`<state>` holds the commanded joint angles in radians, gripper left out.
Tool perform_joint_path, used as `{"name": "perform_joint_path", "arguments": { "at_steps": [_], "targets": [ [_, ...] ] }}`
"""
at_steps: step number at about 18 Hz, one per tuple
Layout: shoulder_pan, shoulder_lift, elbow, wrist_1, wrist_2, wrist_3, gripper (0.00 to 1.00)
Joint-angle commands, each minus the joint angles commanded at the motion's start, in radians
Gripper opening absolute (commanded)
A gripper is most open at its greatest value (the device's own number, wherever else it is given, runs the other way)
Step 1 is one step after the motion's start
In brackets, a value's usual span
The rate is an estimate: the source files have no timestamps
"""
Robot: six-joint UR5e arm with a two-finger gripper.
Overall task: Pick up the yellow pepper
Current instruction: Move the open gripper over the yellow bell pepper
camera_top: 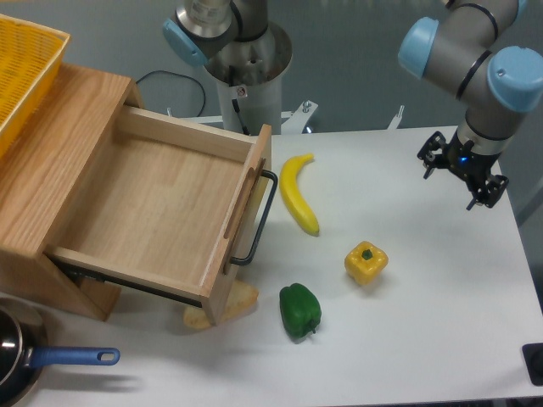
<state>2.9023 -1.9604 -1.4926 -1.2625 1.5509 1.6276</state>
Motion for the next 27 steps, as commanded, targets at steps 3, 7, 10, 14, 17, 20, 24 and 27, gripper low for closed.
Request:
{"name": "perform_joint_path", "arguments": {
  "at_steps": [3,7,10,14,17,20,24,27],
  "targets": [
    [-0.003,-0.003,-0.002,0.0,0.003,-0.011,1.0],
    [-0.014,-0.009,-0.031,0.014,0.003,-0.02,1.0],
    [-0.017,0.018,-0.118,0.106,0.002,-0.098,1.0],
    [-0.047,0.023,-0.15,0.135,0.008,-0.245,1.0],
    [-0.08,0.023,-0.153,0.133,0.006,-0.268,1.0],
    [-0.126,0.021,-0.152,0.137,0.005,-0.259,1.0],
    [-0.172,0.0,-0.15,0.137,-0.006,-0.264,1.0],
    [-0.182,-0.015,-0.153,0.14,-0.058,-0.261,1.0]
  ]
}}
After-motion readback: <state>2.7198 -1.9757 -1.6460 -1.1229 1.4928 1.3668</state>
